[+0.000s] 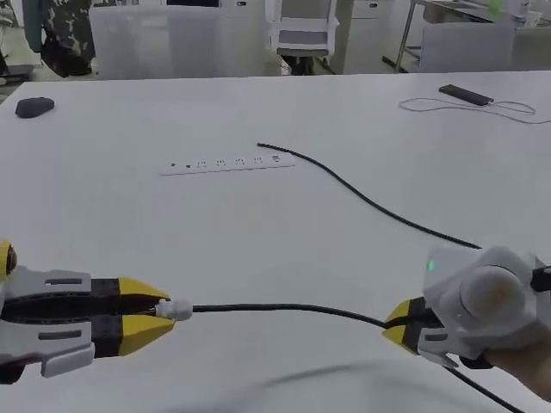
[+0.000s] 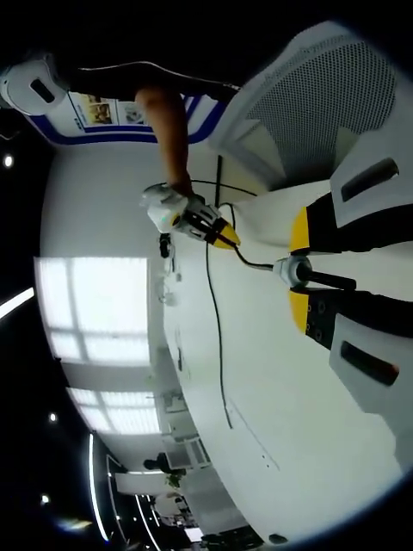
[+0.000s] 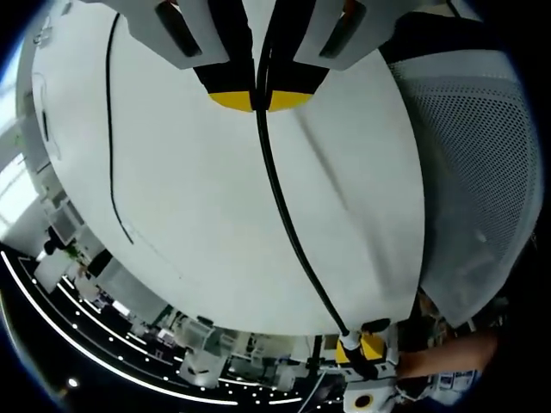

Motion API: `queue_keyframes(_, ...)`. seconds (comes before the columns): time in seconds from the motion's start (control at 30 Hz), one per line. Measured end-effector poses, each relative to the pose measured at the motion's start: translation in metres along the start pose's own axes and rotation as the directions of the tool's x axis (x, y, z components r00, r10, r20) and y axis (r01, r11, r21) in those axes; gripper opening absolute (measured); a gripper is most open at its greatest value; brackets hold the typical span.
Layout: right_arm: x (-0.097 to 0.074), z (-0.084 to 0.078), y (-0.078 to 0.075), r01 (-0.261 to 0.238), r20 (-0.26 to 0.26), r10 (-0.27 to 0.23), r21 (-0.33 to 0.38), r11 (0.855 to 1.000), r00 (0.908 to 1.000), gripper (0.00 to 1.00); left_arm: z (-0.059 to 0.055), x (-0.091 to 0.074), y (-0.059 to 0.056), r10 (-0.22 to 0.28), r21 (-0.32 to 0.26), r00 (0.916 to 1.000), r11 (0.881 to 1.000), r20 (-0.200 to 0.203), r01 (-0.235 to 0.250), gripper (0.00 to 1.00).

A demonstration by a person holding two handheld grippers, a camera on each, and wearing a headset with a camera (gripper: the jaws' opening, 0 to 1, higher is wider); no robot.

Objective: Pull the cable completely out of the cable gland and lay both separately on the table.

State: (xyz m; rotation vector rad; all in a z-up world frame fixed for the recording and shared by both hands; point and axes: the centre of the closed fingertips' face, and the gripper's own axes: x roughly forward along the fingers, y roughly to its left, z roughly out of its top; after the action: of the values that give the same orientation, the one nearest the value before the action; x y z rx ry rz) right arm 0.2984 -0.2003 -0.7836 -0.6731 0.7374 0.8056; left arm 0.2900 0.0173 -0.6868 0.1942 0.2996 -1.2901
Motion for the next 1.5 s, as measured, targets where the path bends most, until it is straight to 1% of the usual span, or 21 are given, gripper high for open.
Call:
queue_keyframes(0.07,0.001,-0.002,0.0,-0.004,-0.014,0.004,-0.007,1.0,0.9999,0.0,0.001,-0.001,0.001,0.002,-0.003,1.0,1.0,0.003,-0.002,0.14)
queue_keyframes(0.17,0.004,-0.001,0.003,-0.015,-0.038,0.012,-0.078,0.997,0.9992,0.12,0.0,-0.002,0.001,0.008,0.0,1.0,1.0,0.001,-0.008,0.14)
queue_keyframes(0.2,0.004,0.002,0.005,-0.018,-0.035,0.016,-0.079,0.997,0.9993,0.16,0.001,-0.002,0.002,0.012,0.0,0.9999,1.0,0.007,-0.012,0.14)
queue_keyframes(0.23,0.004,0.01,0.009,-0.03,-0.02,0.029,-0.086,0.996,0.9994,0.16,0.002,-0.003,0.002,0.009,-0.009,0.9999,1.0,0.013,-0.009,0.14)
queue_keyframes(0.3,0.002,0.034,0.012,-0.026,0.05,0.031,-0.112,0.993,0.9983,0.13,0.003,-0.004,0.002,0.017,0.006,0.9998,1.0,0.013,-0.017,0.14)
queue_keyframes(0.37,0.001,0.057,0.022,-0.052,0.109,0.065,-0.11,0.993,0.9919,0.15,0.002,-0.004,0.002,0.013,0.002,0.9999,1.0,0.011,-0.013,0.14)
queue_keyframes(0.47,-0.001,0.104,0.042,-0.098,0.211,0.131,-0.157,0.983,0.9687,0.15,0.005,-0.004,0.001,0.013,0.011,0.9998,1.0,0.018,-0.013,0.14)
queue_keyframes(0.5,-0.002,0.117,0.049,-0.114,0.237,0.152,-0.169,0.979,0.9596,0.15,0.006,-0.004,0.001,0.012,0.015,0.9997,1.0,0.021,-0.013,0.14)
queue_keyframes(0.53,-0.003,0.134,0.057,-0.132,0.268,0.18,-0.187,0.973,0.9464,0.15,0.007,-0.004,0.001,0.011,0.018,0.9997,1.0,0.022,-0.011,0.14)
queue_keyframes(0.6,-0.003,0.161,0.071,-0.159,0.308,0.226,-0.229,0.96,0.924,0.16,0.008,-0.003,0.0,0.008,0.024,0.9997,1.0,0.021,-0.009,0.14)
queue_keyframes(0.7,0.001,0.186,0.087,-0.174,0.326,0.272,-0.3,0.938,0.9054,0.15,0.009,-0.004,0.0,0.008,0.028,0.9997,1.0,0.022,-0.008,0.14)
queue_keyframes(0.77,0.007,0.194,0.094,-0.168,0.316,0.279,-0.336,0.927,0.9067,0.15,0.01,-0.004,-0.002,0.006,0.031,0.9996,0.999,0.027,-0.007,0.14)
queue_keyframes(0.83,0.013,0.2,0.101,-0.181,0.308,0.298,-0.358,0.916,0.9035,0.14,0.011,-0.005,-0.003,0.004,0.034,0.9996,0.999,0.029,-0.005,0.14)
queue_keyframes(0.87,0.014,0.202,0.102,-0.176,0.31,0.296,-0.36,0.916,0.9036,0.13,0.01,-0.005,-0.003,0.006,0.035,0.9996,0.999,0.028,-0.006,0.14)
queue_keyframes(0.93,0.017,0.205,0.104,-0.176,0.302,0.302,-0.38,0.908,0.9044,0.08,0.01,-0.006,-0.005,-0.004,0.031,0.9996,1.0,0.028,0.003,0.14)
queue_keyframes(1.0,0.019,0.209,0.103,-0.144,0.303,0.283,-0.409,0.901,0.91,0.0,0.009,-0.007,-0.006,-0.009,0.033,0.9996,0.999,0.026,0.009,0.14)
queue_keyframes(1.03,0.019,0.208,0.104,-0.151,0.296,0.29,-0.413,0.898,0.9101,0.0,0.006,-0.008,-0.005,-0.002,0.035,0.9998,0.999,0.018,0.001,0.14)
queue_keyframes(1.17,0.02,0.21,0.107,-0.177,0.298,0.312,-0.403,0.898,0.9023,0.0,0.003,-0.012,-0.006,0.006,0.018,0.9996,1.0,0.029,-0.006,0.14)
queue_keyframes(1.3,0.022,0.208,0.109,-0.184,0.29,0.314,-0.399,0.898,0.9043,0.0,0.001,-0.014,-0.007,0.015,0.016,0.9995,1.0,0.028,-0.015,0.14)
queue_keyframes(1.4,0.021,0.203,0.103,-0.174,0.277,0.297,-0.394,0.902,0.9137,0.0,0.003,-0.029,-0.005,0.048,0.02,0.9981,0.999,0.039,-0.049,0.14)
queue_keyframes(1.5,0.019,0.199,0.094,-0.173,0.279,0.289,-0.374,0.911,0.9157,0.0,0.005,-0.053,0.002,0.108,-0.016,0.9912,0.994,0.077,-0.107,0.14)
